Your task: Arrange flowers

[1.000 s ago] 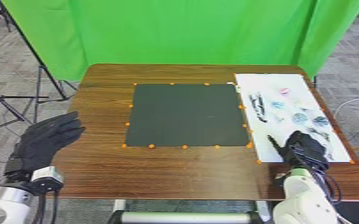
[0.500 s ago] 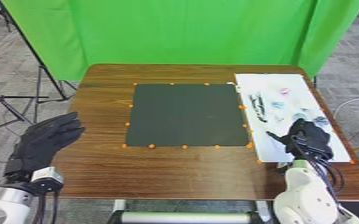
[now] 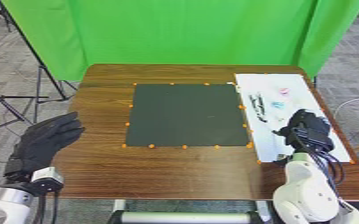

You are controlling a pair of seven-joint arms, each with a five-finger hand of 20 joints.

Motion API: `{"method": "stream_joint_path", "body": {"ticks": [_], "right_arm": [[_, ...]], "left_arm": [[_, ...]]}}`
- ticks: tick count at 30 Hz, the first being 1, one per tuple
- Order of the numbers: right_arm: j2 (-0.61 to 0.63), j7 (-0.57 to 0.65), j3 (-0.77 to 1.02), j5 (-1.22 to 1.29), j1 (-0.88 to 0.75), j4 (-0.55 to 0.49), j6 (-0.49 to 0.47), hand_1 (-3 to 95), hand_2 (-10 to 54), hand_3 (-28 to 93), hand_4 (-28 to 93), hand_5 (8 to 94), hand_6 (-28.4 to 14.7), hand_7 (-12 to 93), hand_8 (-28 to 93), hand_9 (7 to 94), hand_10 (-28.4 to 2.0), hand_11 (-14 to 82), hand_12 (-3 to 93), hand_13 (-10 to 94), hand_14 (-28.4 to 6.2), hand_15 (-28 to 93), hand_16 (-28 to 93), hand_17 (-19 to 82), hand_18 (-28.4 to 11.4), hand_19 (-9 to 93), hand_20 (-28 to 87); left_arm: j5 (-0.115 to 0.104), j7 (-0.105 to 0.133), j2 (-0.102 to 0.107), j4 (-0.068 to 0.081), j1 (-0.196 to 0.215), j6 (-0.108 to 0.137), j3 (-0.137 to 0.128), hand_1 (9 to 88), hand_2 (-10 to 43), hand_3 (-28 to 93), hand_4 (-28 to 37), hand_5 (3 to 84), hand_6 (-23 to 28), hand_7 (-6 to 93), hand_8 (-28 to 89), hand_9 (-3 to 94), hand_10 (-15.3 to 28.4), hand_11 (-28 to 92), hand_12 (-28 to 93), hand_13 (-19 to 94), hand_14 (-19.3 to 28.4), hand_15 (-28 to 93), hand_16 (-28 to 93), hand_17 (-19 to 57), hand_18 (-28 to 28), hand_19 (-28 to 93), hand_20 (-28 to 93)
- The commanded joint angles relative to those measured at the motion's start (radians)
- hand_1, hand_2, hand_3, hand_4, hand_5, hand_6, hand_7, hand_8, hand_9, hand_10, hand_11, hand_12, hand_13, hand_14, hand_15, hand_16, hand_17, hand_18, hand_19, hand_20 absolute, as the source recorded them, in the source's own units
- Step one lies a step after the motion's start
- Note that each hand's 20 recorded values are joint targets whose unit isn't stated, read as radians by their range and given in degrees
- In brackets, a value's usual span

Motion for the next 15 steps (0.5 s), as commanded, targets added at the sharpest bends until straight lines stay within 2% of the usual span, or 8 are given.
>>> {"method": "stream_joint_path", "body": {"ticks": [1, 15], "right_arm": [[0.009, 0.002, -0.025, -0.028, 0.021, -0.004, 0.04, 52.5, -9.5, 79, -27, 89.2, -4.7, 24, 22, 82.2, -13.6, 57.8, 37.2, 76, -12.9, 78, 29, 33, -28.4, 90, 34], [0.031, -0.008, -0.024, -0.041, 0.067, -0.013, 0.076, 52.6, -9.5, 79, -28, 89.3, -4.7, 24, 22, 82.3, -13.6, 57.8, 37.3, 76, -12.8, 78, 29, 33, -28.4, 89, 34]], "left_arm": [[0.005, -0.003, -0.006, -0.008, 0.014, 0.005, -0.002, 27.0, 4.5, 82, -14.4, 45.2, 13.3, 12.3, -8, 36.8, 21.7, 33, 9, 25, 27.1, 54, -11, -9.6, 21.4, 57, 12], [0.002, 0.003, -0.003, -0.008, 0.016, 0.01, 0.004, 27.0, 4.4, 82, -14.6, 45.2, 13.3, 12.3, -8, 36.8, 21.7, 33, 9, 25, 27.1, 54, -11, -9.6, 21.3, 57, 12]]}}
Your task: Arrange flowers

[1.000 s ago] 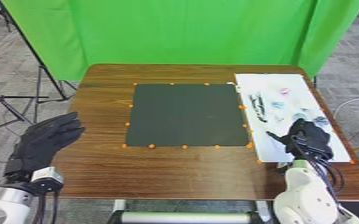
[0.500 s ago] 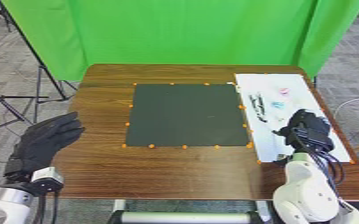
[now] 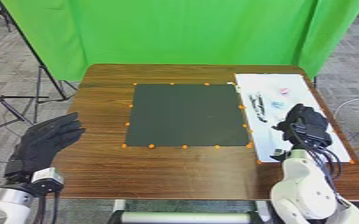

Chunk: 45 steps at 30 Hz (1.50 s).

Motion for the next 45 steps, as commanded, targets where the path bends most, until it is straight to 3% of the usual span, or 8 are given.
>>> {"method": "stream_joint_path", "body": {"ticks": [1, 10, 21, 36, 45], "right_arm": [[0.018, -0.008, 0.001, -0.019, 0.03, -0.016, 0.033, 52.5, -9.5, 79, -28, 89.3, -4.7, 23, 22, 82.3, -13.6, 57.7, 37.2, 76, -12.8, 78, 29, 33, -28.4, 89, 34], [0.0, -0.068, -0.146, 0.014, 0.222, 0.0, -0.006, 52.4, -9.5, 79, -27, 89.4, -4.7, 23, 22, 82.3, -13.6, 57.8, 37.4, 77, -12.8, 78, 29, 32, -28.4, 89, 34], [-0.101, -0.143, -0.385, 0.038, 0.467, 0.078, -0.028, 52.3, -9.5, 79, -27, 89.4, -4.7, 23, 22, 82.5, -13.6, 57.8, 37.1, 77, -12.7, 78, 29, 32, -28.4, 89, 34], [-0.365, -0.275, -0.557, 0.054, 0.633, 0.273, -0.111, 52.1, -9.5, 79, -27, 89.4, -4.6, 24, 22, 82.4, -13.5, 58.1, 37.0, 77, -12.8, 78, 29, 32, -28.4, 88, 35], [-0.485, -0.312, -0.559, 0.018, 0.618, 0.379, -0.151, 51.9, -9.5, 79, -27, 89.4, -4.6, 24, 22, 82.5, -13.5, 58.3, 36.8, 77, -12.8, 78, 29, 32, -28.4, 88, 35]], "left_arm": [[0.003, 0.0, -0.005, -0.009, 0.015, 0.01, 0.0, 27.0, 4.5, 82, -14.6, 45.2, 13.3, 12.3, -8, 36.8, 21.7, 33, 9, 25, 27.1, 54, -11, -9.6, 21.3, 57, 12], [-0.003, 0.007, -0.007, -0.011, 0.024, 0.018, -0.022, 27.0, 4.5, 82, -14.5, 45.2, 13.3, 12.3, -8, 36.8, 21.6, 33, 9, 25, 27.1, 54, -11, -9.6, 21.3, 57, 12], [-0.003, 0.012, -0.005, -0.011, 0.022, 0.019, -0.023, 27.0, 4.5, 82, -14.5, 45.2, 13.3, 12.3, -8, 36.8, 21.6, 33, 9, 25, 27.1, 54, -11, -9.5, 21.3, 57, 12], [0.0, 0.017, 0.001, 0.001, -0.035, 0.011, 0.011, 27.0, 4.4, 82, -14.4, 45.2, 13.3, 12.3, -8, 36.8, 21.6, 33, 9, 25, 27.2, 54, -11, -9.5, 21.4, 57, 12], [0.004, 0.019, -0.005, 0.033, -0.11, -0.009, 0.078, 27.0, 4.5, 82, -14.2, 45.2, 13.3, 12.2, -8, 36.8, 21.7, 33, 9, 25, 27.2, 54, -11, -9.5, 21.3, 57, 12]]}}
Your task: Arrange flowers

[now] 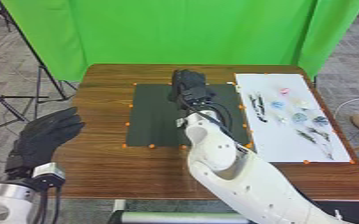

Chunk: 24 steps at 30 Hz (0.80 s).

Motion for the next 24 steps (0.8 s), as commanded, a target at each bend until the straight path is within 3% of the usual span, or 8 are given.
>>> {"method": "stream_joint_path", "body": {"ticks": [1, 8, 14, 19, 24], "right_arm": [[-0.108, -0.032, -0.011, -0.051, -0.022, 0.064, -0.037, 51.9, -9.5, 79, -27, 89.3, -4.6, 24, 22, 82.5, -13.5, 58.3, 36.8, 77, -12.8, 78, 29, 32, -28.4, 88, 35], [-0.141, -0.024, 0.009, -0.101, -0.074, 0.116, -0.098, 51.8, -9.5, 79, -27, 89.3, -4.6, 24, 22, 82.4, -13.6, 58.3, 36.7, 77, -12.9, 78, 29, 32, -28.4, 88, 35], [-0.173, -0.043, 0.039, -0.13, -0.147, 0.122, -0.158, 51.8, -9.5, 79, -27, 89.3, -4.6, 24, 22, 82.4, -13.6, 58.4, 36.6, 77, -12.8, 78, 29, 32, -28.4, 88, 35], [-0.208, -0.054, 0.067, -0.151, -0.211, 0.111, -0.202, 51.9, -9.5, 79, -27, 89.2, -4.5, 24, 22, 82.3, -13.5, 58.4, 36.6, 76, -12.9, 78, 29, 32, -28.4, 88, 35], [-0.215, -0.045, 0.049, -0.134, -0.227, 0.094, -0.213, 52.0, -9.5, 79, -27, 89.1, -4.4, 24, 21, 82.3, -13.5, 58.5, 36.5, 76, -12.8, 78, 29, 32, -28.4, 88, 35]], "left_arm": [[0.006, -0.001, -0.007, 0.028, -0.066, -0.024, 0.053, 27.0, 4.5, 82, -14.2, 45.2, 13.3, 12.2, -8, 36.9, 21.6, 33, 9, 25, 27.2, 54, -11, -9.5, 21.3, 57, 12], [0.02, -0.022, -0.006, 0.049, -0.138, -0.051, 0.088, 27.0, 4.4, 82, -14.2, 45.2, 13.3, 12.3, -8, 36.8, 21.7, 33, 9, 25, 27.3, 54, -11, -9.5, 21.3, 57, 12], [0.028, -0.031, -0.02, 0.051, -0.151, -0.062, 0.086, 27.0, 4.4, 82, -14.1, 45.2, 13.3, 12.3, -8, 36.8, 21.7, 33, 9, 25, 27.3, 54, -11, -9.6, 21.4, 57, 12], [0.039, -0.051, -0.029, 0.064, -0.201, -0.081, 0.111, 27.0, 4.4, 82, -14.2, 45.2, 13.3, 12.3, -8, 36.8, 21.6, 33, 9, 25, 27.2, 54, -11, -9.6, 21.4, 57, 12], [0.043, -0.058, -0.027, 0.07, -0.218, -0.088, 0.119, 26.9, 4.4, 82, -14.1, 45.2, 13.3, 12.3, -8, 36.8, 21.6, 33, 9, 25, 27.2, 54, -11, -9.6, 21.4, 57, 12]]}}
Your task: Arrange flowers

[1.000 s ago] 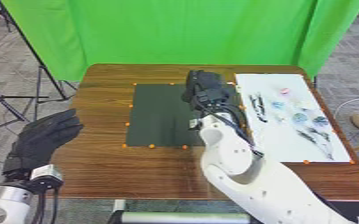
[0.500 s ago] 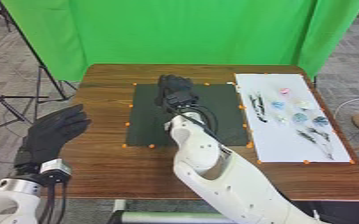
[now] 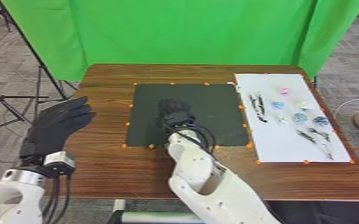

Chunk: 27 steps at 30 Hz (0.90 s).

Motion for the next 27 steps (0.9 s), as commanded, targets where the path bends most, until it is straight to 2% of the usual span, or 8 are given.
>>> {"method": "stream_joint_path", "body": {"ticks": [1, 2, 4, 8, 11, 17, 19, 27], "right_arm": [[-0.03, -0.002, -0.032, 0.0, -0.043, -0.02, -0.024, 52.1, -9.5, 79, -27, 89.1, -4.4, 24, 21, 82.3, -13.5, 58.5, 36.5, 76, -12.7, 78, 29, 32, -28.4, 88, 35], [-0.03, 0.003, -0.035, 0.008, -0.04, -0.02, -0.019, 52.1, -9.5, 79, -27, 89.2, -4.5, 24, 21, 82.3, -13.5, 58.5, 36.5, 76, -12.7, 78, 29, 32, -28.4, 88, 35], [-0.029, 0.007, -0.045, 0.011, -0.032, -0.02, -0.015, 52.0, -9.5, 79, -27, 89.3, -4.5, 24, 21, 82.3, -13.4, 58.4, 36.4, 77, -12.7, 78, 29, 32, -28.4, 88, 35], [-0.028, 0.014, -0.048, 0.019, -0.015, -0.014, -0.008, 51.9, -9.5, 78, -27, 89.3, -4.3, 24, 20, 82.4, -13.4, 58.4, 36.1, 77, -12.5, 78, 29, 32, -28.4, 88, 35], [-0.021, 0.01, -0.045, -0.011, -0.003, 0.0, -0.001, 51.8, -9.5, 78, -27, 89.2, -4.4, 24, 20, 82.4, -13.5, 58.4, 36.1, 77, -12.5, 77, 29, 32, -28.4, 88, 34], [0.015, 0.051, -0.083, 0.041, 0.033, -0.017, -0.002, 52.1, -9.5, 78, -27, 89.2, -4.5, 24, 20, 82.4, -13.5, 58.1, 36.0, 77, -12.8, 77, 29, 31, -28.4, 88, 34], [0.032, 0.064, -0.11, 0.051, 0.049, -0.026, 0.007, 52.0, -9.5, 78, -27, 89.3, -4.6, 24, 20, 82.4, -13.5, 58.1, 36.1, 77, -12.8, 77, 29, 31, -28.4, 88, 34], [0.049, 0.035, -0.123, 0.058, 0.042, -0.044, 0.017, 52.1, -9.5, 78, -27, 89.1, -4.6, 24, 20, 82.1, -13.5, 57.9, 36.5, 76, -12.8, 77, 29, 30, -28.4, 87, 34]], "left_arm": [[0.009, -0.013, -0.004, 0.008, -0.031, -0.017, 0.021, 26.9, 4.4, 82, -14.2, 45.2, 13.3, 12.3, -8, 36.8, 21.6, 33, 9, 25, 27.2, 54, -11, -9.5, 21.4, 57, 12], [0.01, -0.015, -0.004, 0.012, -0.039, -0.019, 0.027, 26.9, 4.4, 82, -14.2, 45.2, 13.3, 12.3, -8, 36.8, 21.6, 33, 9, 25, 27.2, 54, -11, -9.6, 21.4, 57, 12], [0.008, -0.007, 0.0, 0.009, -0.031, -0.016, 0.028, 27.0, 4.4, 82, -14.1, 45.2, 13.3, 12.3, -8, 36.8, 21.7, 33, 9, 25, 27.2, 54, -11, -9.6, 21.4, 57, 12], [0.008, -0.008, 0.001, 0.01, -0.033, -0.014, 0.03, 27.0, 4.4, 82, -14.0, 45.3, 13.3, 12.2, -8, 36.8, 21.7, 33, 9, 25, 27.2, 54, -11, -9.6, 21.4, 57, 12], [0.015, -0.023, -0.007, 0.012, -0.042, -0.024, 0.026, 27.0, 4.4, 82, -14.0, 45.3, 13.3, 12.2, -8, 36.9, 21.6, 33, 9, 25, 27.2, 54, -11, -9.6, 21.4, 57, 12], [0.013, -0.022, -0.01, 0.002, -0.011, -0.017, 0.004, 27.0, 4.5, 82, -13.8, 45.3, 13.3, 12.2, -8, 36.8, 21.6, 33, 9, 25, 27.2, 54, -11, -9.6, 21.3, 57, 12], [0.011, -0.011, -0.006, -0.002, 0.006, -0.012, -0.007, 27.0, 4.5, 82, -13.7, 45.3, 13.3, 12.2, -8, 36.9, 21.7, 33, 9, 25, 27.2, 54, -11, -9.6, 21.3, 57, 12], [0.009, -0.012, -0.017, -0.007, 0.024, -0.007, -0.011, 27.0, 4.4, 82, -13.6, 45.2, 13.3, 12.2, -8, 36.9, 21.6, 33, 9, 25, 27.3, 54, -11, -9.6, 21.3, 57, 12]]}}
